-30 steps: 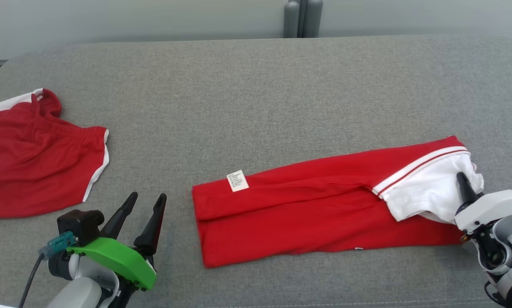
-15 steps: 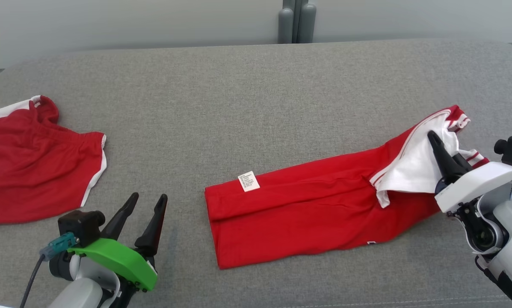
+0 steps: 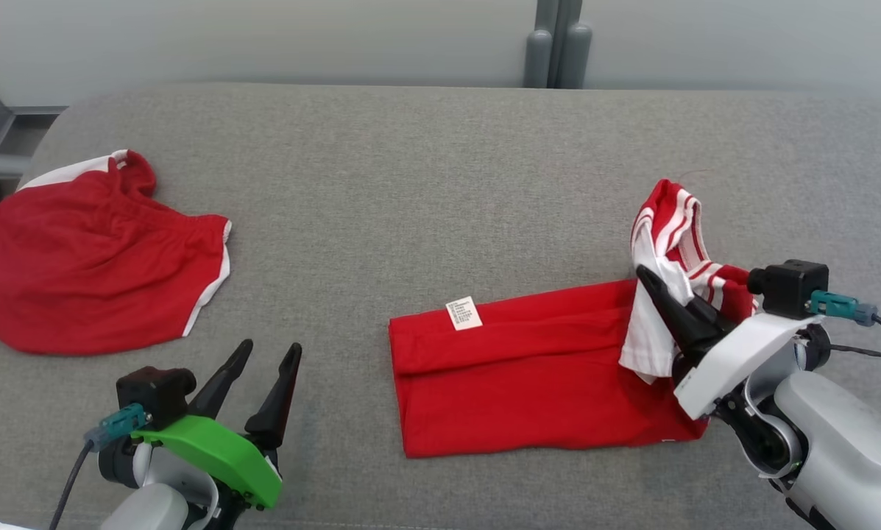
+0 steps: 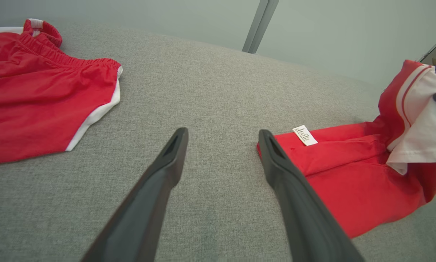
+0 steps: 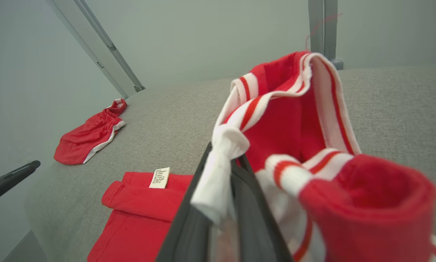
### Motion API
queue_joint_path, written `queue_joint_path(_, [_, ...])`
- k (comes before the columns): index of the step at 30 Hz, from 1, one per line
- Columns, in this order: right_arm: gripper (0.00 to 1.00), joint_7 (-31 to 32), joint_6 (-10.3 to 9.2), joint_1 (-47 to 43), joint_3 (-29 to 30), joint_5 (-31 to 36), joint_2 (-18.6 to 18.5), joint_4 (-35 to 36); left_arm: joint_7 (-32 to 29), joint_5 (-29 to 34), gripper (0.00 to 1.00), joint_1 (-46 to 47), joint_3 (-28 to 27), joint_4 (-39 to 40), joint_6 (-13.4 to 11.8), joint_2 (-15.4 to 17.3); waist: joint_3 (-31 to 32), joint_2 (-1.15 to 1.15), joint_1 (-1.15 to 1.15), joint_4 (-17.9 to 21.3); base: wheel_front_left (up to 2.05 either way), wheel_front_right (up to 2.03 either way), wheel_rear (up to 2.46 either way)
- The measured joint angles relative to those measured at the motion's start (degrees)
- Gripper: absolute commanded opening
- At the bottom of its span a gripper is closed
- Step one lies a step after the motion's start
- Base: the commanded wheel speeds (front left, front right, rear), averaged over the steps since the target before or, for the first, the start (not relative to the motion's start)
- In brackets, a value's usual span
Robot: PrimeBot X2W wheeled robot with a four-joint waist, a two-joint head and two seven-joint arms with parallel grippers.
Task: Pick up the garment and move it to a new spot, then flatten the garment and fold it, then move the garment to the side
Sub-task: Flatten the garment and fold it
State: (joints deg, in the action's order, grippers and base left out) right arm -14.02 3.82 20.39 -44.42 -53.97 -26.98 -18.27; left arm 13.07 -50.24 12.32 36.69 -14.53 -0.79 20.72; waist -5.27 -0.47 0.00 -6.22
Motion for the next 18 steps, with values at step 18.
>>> queue_joint_path(18, [0.0,6.1,-4.44,0.3,-5.7,3.6,5.2,-1.9,-0.5,0.0,1.0,0.0,0.6,-0.1,0.0,-1.0,1.2,0.0,0.0,-10.6,0.0,0.0,0.0])
